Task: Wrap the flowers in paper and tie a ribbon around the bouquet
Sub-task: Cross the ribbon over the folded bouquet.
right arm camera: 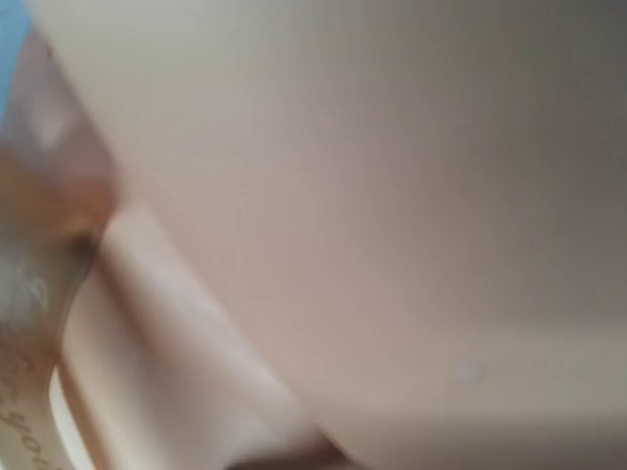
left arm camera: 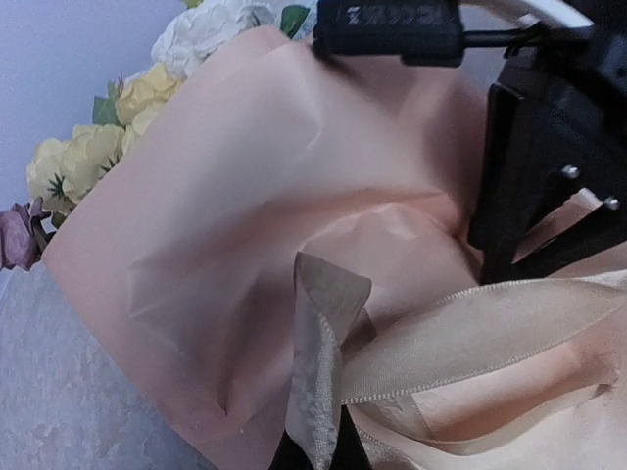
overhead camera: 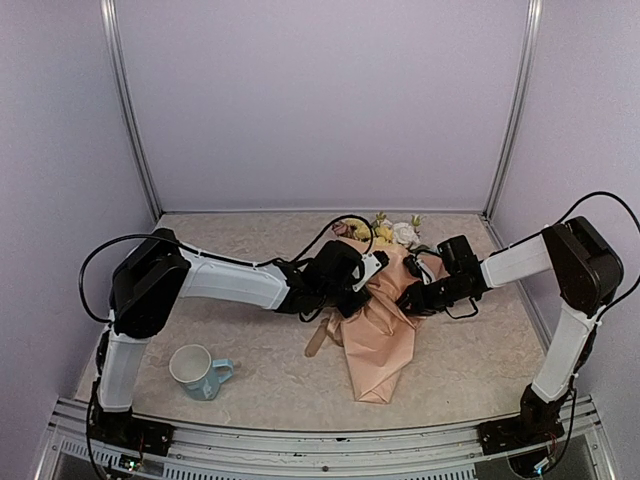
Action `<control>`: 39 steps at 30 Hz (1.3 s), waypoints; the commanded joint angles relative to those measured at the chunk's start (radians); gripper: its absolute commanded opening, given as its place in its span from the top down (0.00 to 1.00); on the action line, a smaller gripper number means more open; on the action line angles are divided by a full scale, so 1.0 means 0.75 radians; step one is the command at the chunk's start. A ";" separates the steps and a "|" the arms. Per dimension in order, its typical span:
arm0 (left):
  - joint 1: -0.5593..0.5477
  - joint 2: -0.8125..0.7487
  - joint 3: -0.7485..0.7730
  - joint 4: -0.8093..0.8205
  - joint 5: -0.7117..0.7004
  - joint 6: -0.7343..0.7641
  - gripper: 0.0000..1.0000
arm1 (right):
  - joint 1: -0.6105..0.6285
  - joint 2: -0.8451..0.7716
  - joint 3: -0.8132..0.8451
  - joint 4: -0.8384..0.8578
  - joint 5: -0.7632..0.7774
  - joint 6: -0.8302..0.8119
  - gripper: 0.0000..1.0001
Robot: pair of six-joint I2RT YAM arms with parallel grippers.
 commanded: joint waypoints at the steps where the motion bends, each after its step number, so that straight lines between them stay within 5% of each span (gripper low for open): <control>1: 0.026 0.082 0.089 0.037 -0.079 -0.105 1.00 | -0.004 -0.006 0.005 -0.065 -0.002 -0.011 0.67; 13: 0.035 0.142 0.047 0.048 0.021 -0.136 1.00 | -0.001 -0.269 0.094 -0.145 0.254 0.019 0.60; 25: 0.051 0.162 0.038 0.084 0.066 -0.171 1.00 | 0.167 -0.449 -0.198 0.274 -0.073 0.052 0.65; 35: 0.062 0.009 -0.137 0.250 0.111 -0.144 1.00 | 0.082 -0.377 -0.115 0.050 0.131 0.077 0.60; 39: 0.109 0.061 -0.032 0.104 -0.019 -0.198 1.00 | -0.027 -0.359 -0.040 -0.087 0.166 0.048 0.56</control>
